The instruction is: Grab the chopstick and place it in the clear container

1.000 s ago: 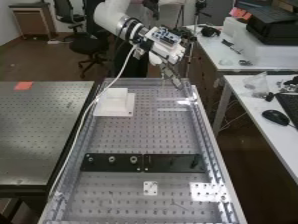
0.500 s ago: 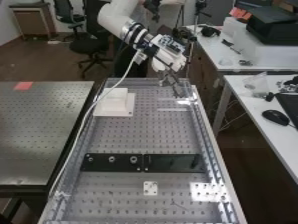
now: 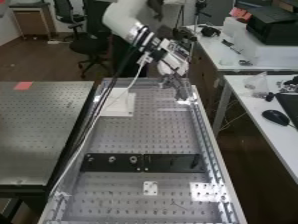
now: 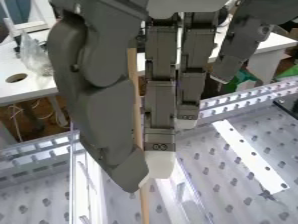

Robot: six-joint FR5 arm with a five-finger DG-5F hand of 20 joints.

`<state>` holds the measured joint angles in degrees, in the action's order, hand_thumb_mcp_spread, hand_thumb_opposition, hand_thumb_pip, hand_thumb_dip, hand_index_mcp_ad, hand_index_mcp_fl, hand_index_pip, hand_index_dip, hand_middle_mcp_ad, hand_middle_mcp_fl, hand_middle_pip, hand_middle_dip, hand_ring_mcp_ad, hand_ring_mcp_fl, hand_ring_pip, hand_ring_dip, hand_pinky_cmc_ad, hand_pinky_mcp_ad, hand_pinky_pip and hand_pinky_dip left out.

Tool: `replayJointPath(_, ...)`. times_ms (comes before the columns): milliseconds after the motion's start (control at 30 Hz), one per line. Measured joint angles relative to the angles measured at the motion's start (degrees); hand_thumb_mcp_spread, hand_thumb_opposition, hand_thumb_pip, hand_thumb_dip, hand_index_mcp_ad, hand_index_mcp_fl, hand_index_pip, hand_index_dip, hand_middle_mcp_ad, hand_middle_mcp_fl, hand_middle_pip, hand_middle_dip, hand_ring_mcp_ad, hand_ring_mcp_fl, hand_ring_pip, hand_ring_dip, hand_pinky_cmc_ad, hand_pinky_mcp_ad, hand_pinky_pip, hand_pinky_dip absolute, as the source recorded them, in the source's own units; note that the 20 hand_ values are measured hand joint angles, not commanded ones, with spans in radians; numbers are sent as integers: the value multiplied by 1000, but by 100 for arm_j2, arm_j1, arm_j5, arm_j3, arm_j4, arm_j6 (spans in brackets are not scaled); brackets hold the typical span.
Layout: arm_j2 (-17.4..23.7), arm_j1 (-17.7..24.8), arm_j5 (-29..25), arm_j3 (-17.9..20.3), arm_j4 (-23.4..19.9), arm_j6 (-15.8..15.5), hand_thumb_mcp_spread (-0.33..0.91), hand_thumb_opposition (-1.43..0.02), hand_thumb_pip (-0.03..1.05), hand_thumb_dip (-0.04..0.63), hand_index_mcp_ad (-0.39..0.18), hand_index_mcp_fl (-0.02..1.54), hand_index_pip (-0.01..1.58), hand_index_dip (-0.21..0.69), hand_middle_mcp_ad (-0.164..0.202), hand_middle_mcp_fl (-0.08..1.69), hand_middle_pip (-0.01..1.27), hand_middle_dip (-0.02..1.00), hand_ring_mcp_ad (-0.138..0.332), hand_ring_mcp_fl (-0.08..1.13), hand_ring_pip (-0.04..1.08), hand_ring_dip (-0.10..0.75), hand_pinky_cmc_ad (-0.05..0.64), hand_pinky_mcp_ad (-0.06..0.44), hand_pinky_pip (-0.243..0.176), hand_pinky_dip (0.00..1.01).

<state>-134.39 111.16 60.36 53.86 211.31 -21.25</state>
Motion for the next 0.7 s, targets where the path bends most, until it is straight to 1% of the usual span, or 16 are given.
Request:
replayJointPath(167, -80, -74, 389, -218, 128, -191, 677, -1124, 445, 269, -136, 1525, 9, 429, 38, 1426, 321, 487, 59, 731, 113, 370, 429, 250, 40, 178)
replayJointPath(233, -107, -98, 465, -286, 182, -273, 675, -1124, 445, 269, -136, 1525, 9, 429, 38, 1426, 318, 483, 59, 731, 113, 370, 429, 250, 44, 178)
replayJointPath(333, -178, -135, 557, -503, 319, -427, 679, -1124, 445, 269, -141, 1525, 10, 429, 38, 1426, 318, 485, 68, 728, 113, 370, 429, 244, 40, 178)
replayJointPath(367, -192, -149, 614, -559, 337, -491, 679, -1124, 445, 269, -141, 1525, 7, 429, 38, 1429, 318, 482, 63, 717, 113, 370, 431, 244, 40, 178)
replayJointPath(500, -249, -198, 860, -589, 367, -814, 679, -1124, 445, 269, -141, 1525, 7, 429, 38, 1426, 318, 485, 59, 716, 113, 374, 431, 246, 40, 178)
replayJointPath(700, -266, -215, 811, -600, 322, -1036, 679, -1124, 445, 269, -141, 1525, 10, 426, 37, 1429, 318, 485, 59, 716, 113, 370, 422, 250, 40, 178)
